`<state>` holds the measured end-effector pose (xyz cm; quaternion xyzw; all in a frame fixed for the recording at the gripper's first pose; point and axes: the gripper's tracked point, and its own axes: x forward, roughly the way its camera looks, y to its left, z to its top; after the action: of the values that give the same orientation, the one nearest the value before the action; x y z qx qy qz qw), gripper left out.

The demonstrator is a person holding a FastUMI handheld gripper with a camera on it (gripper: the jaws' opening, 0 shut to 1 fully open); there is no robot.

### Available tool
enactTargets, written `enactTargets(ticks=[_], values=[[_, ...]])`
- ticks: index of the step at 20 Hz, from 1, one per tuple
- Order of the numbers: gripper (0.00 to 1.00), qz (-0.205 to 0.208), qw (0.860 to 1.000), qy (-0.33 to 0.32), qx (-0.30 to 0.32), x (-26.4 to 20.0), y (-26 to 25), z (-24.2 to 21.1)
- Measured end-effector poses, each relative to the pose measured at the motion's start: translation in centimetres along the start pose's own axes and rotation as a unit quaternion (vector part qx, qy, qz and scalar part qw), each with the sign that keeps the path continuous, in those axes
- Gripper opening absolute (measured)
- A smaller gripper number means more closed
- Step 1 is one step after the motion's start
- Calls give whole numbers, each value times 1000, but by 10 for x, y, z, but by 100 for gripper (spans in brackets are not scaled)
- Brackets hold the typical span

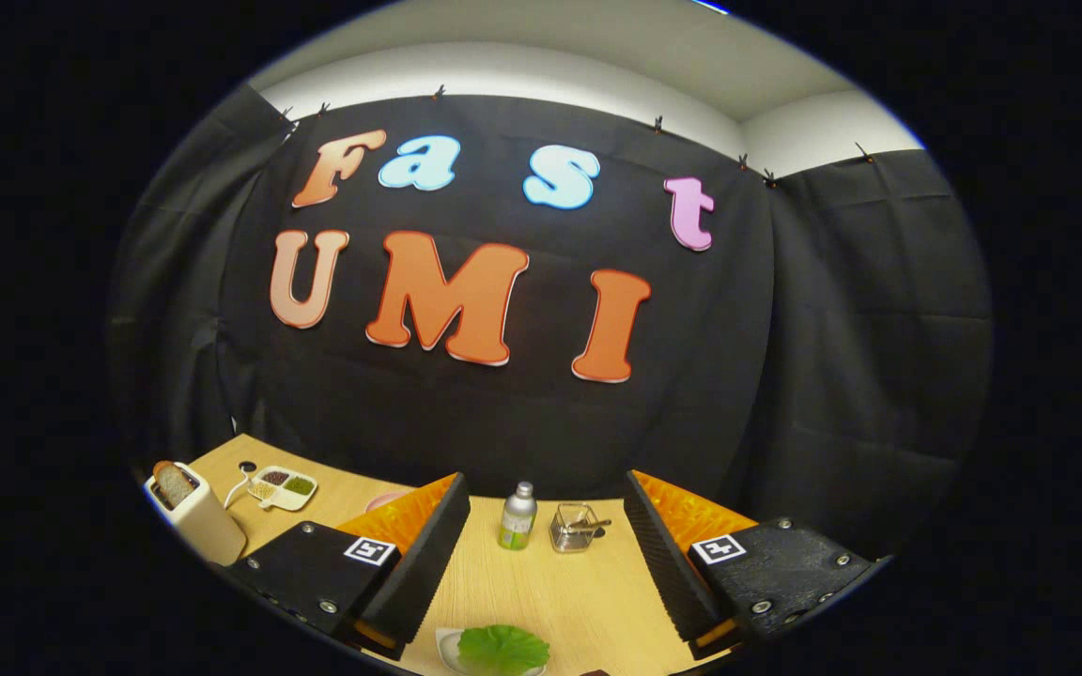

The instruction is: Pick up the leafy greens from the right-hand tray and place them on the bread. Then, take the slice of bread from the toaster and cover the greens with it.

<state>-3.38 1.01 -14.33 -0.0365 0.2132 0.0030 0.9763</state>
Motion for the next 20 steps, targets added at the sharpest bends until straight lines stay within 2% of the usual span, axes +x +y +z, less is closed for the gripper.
enactTargets(ticks=[5,11,17,20], values=[[98,35,993,112,21,7,22,-72],[98,57,972,227,25,6,39,-152],[96,69,937,341,29,-1,49,-235],[95,79,914,396,44,-7,58,-272]])
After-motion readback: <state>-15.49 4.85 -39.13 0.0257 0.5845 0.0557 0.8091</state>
